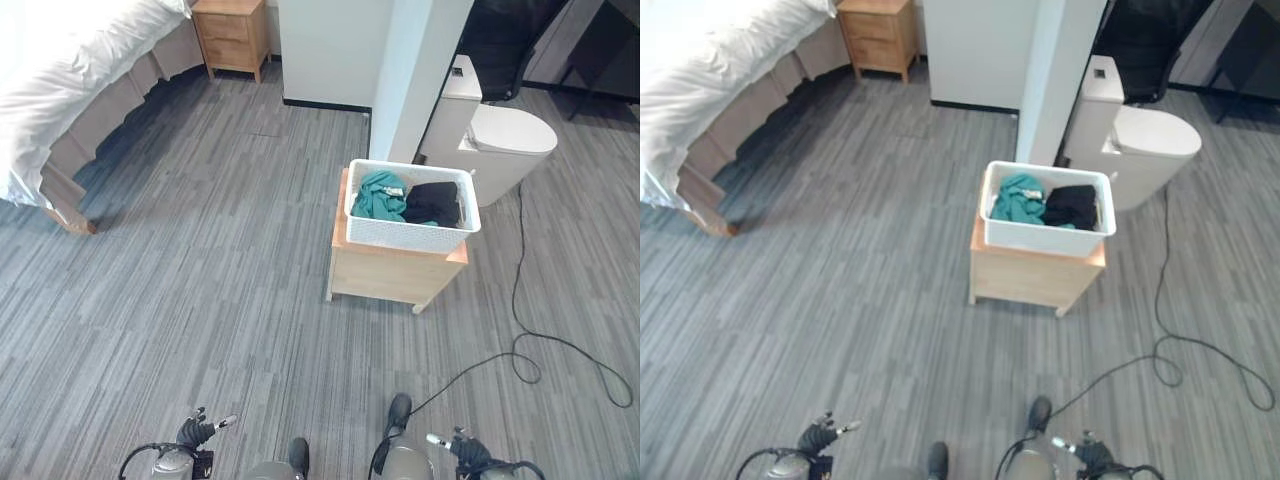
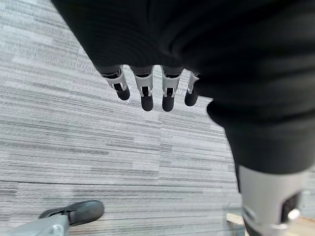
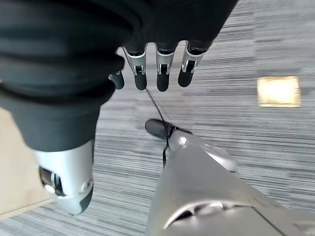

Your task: Grab the laundry basket,head to the washer,open it,put in the laundry and shut it.

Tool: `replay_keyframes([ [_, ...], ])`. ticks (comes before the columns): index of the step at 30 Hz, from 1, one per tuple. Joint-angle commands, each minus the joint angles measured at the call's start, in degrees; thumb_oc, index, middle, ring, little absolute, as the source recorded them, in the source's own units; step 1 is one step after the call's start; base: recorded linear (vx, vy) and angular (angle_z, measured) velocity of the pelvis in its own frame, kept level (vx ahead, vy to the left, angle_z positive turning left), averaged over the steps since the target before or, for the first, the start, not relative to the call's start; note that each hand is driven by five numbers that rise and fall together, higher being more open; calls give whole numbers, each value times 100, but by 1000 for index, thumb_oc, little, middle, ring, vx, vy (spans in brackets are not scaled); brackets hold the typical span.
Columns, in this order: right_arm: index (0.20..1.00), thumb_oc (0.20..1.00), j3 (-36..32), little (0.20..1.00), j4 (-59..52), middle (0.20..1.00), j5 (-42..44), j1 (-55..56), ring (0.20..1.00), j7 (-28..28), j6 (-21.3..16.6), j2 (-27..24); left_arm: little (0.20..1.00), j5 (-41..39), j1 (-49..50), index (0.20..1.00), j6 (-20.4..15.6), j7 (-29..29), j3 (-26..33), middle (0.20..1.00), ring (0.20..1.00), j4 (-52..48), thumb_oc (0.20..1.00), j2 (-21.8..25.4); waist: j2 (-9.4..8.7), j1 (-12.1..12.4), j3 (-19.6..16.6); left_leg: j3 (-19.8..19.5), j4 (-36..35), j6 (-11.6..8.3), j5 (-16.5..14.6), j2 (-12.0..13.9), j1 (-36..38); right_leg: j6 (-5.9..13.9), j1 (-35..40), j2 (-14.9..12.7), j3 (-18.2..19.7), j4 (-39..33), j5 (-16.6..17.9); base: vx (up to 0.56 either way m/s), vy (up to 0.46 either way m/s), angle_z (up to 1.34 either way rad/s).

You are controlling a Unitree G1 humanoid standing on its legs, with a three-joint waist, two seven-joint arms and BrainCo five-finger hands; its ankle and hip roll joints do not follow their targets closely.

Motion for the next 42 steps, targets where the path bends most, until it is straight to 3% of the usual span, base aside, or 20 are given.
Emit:
replay_keyframes([
  [1,1000,1000,-250,1000,-462,1000,338,85,1000,-102,-226,-496,1000,116,110,1000,-237,-5,164,1000,1000,-251,1000,88,-228,-76,106,-238,681,-539,-471,564,-73,115,306,-14,219,-101,365,287,-117,-2],
  [2,1000,1000,-251,1000,-473,1000,336,101,1000,-105,-221,-498,1000,117,119,1000,-236,-4,161,1000,1000,-255,1000,86,-213,-75,115,-241,697,-540,-493,578,-58,117,334,-1,209,-106,360,552,-298,12],
  [3,1000,1000,-517,1000,-983,1000,581,292,1000,-131,-336,-644,1000,66,152,1000,-259,34,305,1000,1000,-230,1000,51,-284,-253,11,-353,1389,-670,-440,693,7,-32,380,314,664,303,293,394,-238,34],
  [4,1000,1000,-518,1000,-989,1000,581,297,1000,-133,-333,-647,1000,65,152,1000,-259,33,304,1000,1000,-230,1000,47,-264,-249,9,-353,1439,-678,-474,715,-16,-37,372,335,662,320,281,472,-344,59],
  [5,1000,1000,-622,1000,-1276,1000,698,346,1000,-183,-368,-719,1000,-75,135,1000,-245,40,383,1000,1000,-251,1000,35,-251,-224,59,-398,2261,-754,-213,843,-295,-190,432,522,770,510,176,77,-107,40],
  [6,1000,1000,-623,1000,-1278,1000,697,346,1000,-184,-366,-715,1000,-76,133,1000,-245,40,383,1000,1000,-251,1000,39,-270,-240,43,-410,2260,-751,-194,821,-325,-188,410,498,765,509,183,126,-251,16],
  [7,1000,1000,-707,1000,-1812,1000,747,393,1000,-281,-448,-855,1000,-331,121,1000,-258,92,568,1000,1000,-343,1000,25,-295,-145,164,-690,3625,-806,446,872,-1058,-459,544,646,687,654,-33,108,-214,-20],
  [8,1000,1000,-702,1000,-2042,1000,722,362,1000,-306,-473,-935,1000,-434,100,1000,-262,106,635,1000,1000,-345,1000,12,-295,-98,191,-822,3827,-786,535,868,-1199,-562,654,791,710,660,-167,110,-214,-45],
  [10,1000,1000,-817,1000,-2449,1000,798,388,1000,-412,-546,-1044,1000,-593,8,1000,-290,160,637,1000,1000,-426,1000,53,-401,-87,170,-905,3601,-757,725,936,-1528,-655,829,883,775,607,-353,199,-163,-71],
  [12,1000,1000,-913,1000,-2819,1000,887,405,1000,-499,-663,-1102,1000,-672,-50,1000,-328,193,553,1000,1000,-673,1000,65,-436,-32,139,-769,2876,-728,657,1163,-1700,-653,993,937,731,553,-517,274,-81,-6],
  [15,1000,1000,-874,1000,-3087,1000,872,284,1000,-550,-746,-1134,1000,-739,-91,1000,-408,227,387,1000,1000,-1176,1000,112,-258,135,95,-650,1074,-786,911,1383,-1694,-565,1207,1064,737,499,-705,260,94,4],
  [17,1000,1000,-732,1000,-3107,1000,753,135,1000,-530,-721,-1089,1000,-811,67,1000,-450,236,385,1000,1000,-1681,1000,99,-126,236,15,-563,645,-819,1002,1429,-1590,-474,1378,1055,755,517,-807,212,142,-38],
  [20,1000,1000,-603,1000,-3278,1000,582,66,1000,-493,-655,-961,1000,-861,428,1000,-424,199,397,1000,1000,-2422,1000,155,-30,391,-110,-503,815,-793,796,1260,-1407,-382,1532,891,844,524,-788,314,256,-96],
  [25,1000,1000,-480,1000,-3204,1000,621,-134,1000,-401,-438,-610,1000,-586,876,1000,-216,192,369,1000,1000,-3546,1000,414,116,566,-193,-102,551,-471,558,989,-939,-147,1370,541,968,1080,-713,164,219,-61],
  [27,1000,1000,-453,1000,-3161,1000,581,-243,1000,-449,-395,-609,1000,-459,940,1000,-181,237,368,1000,1000,-3754,1000,460,192,577,-174,-8,511,-453,509,927,-868,-18,1329,278,877,982,-396,25,25,-33],
  [30,1000,1000,-564,1000,-3410,1000,509,-381,1000,-521,-310,-673,1000,-372,1019,1000,-113,333,609,1000,1000,-4219,1000,632,357,588,-234,69,340,-567,411,1140,-686,80,1156,-256,687,422,120,44,-154,-34],
  [34,1000,1000,-828,1000,-3940,1000,312,-260,1000,-604,-313,-858,1000,-328,1123,1000,-106,345,857,1000,1000,-4469,1000,823,208,493,-291,-18,309,-660,353,1198,-506,130,1226,-120,989,246,43,150,-162,-17],
  [39,1000,1000,-1113,1000,-4675,1000,8,-32,1000,-600,-347,-1234,1000,-205,1034,1000,-33,338,1055,1000,1000,-4577,1000,1098,135,384,-392,-274,502,-890,365,1695,-431,-55,1298,405,1102,464,-474,154,-237,38],
  [40,1000,1000,-1139,1000,-5029,1000,-26,-13,1000,-581,-366,-1472,1000,-298,799,1000,15,385,1033,1000,1000,-4634,1000,1167,97,397,-233,-614,1499,-888,780,1699,-968,-286,1457,619,997,485,-579,-27,-267,-12],
  [42,1000,1000,-1181,1000,-5346,1000,106,-21,1000,-574,-348,-1704,1000,-319,394,1000,66,393,863,1000,1000,-4799,1000,1268,1,375,-46,-782,2006,-861,843,1518,-1638,-414,1718,725,705,379,-769,35,-208,58],
])
